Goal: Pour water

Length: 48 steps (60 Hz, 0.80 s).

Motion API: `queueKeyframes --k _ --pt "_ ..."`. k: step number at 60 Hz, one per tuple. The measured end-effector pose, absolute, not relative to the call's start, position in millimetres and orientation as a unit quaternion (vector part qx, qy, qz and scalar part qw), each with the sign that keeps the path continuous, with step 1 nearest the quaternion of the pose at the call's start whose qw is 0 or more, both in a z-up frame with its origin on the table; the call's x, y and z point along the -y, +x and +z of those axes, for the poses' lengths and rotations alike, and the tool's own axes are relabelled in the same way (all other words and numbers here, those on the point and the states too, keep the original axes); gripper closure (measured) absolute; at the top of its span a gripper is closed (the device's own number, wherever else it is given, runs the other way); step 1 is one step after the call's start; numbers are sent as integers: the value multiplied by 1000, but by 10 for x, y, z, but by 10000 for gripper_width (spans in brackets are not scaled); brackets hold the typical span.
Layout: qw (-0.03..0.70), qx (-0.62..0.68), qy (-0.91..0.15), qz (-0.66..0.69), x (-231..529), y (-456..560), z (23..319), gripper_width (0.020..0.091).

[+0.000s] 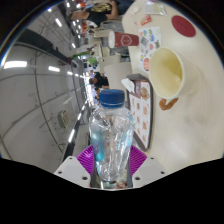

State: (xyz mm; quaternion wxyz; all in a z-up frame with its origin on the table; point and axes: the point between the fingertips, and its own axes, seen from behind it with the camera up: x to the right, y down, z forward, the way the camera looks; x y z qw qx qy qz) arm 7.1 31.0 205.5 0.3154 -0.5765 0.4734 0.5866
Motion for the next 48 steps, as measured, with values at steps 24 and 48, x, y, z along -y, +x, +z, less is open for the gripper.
queueKeyframes --k 24,48 --pt "243 -499 -569 607 -380 301 1705 696" --pt "570 -129 -781 222 -509 1602 2664 695"
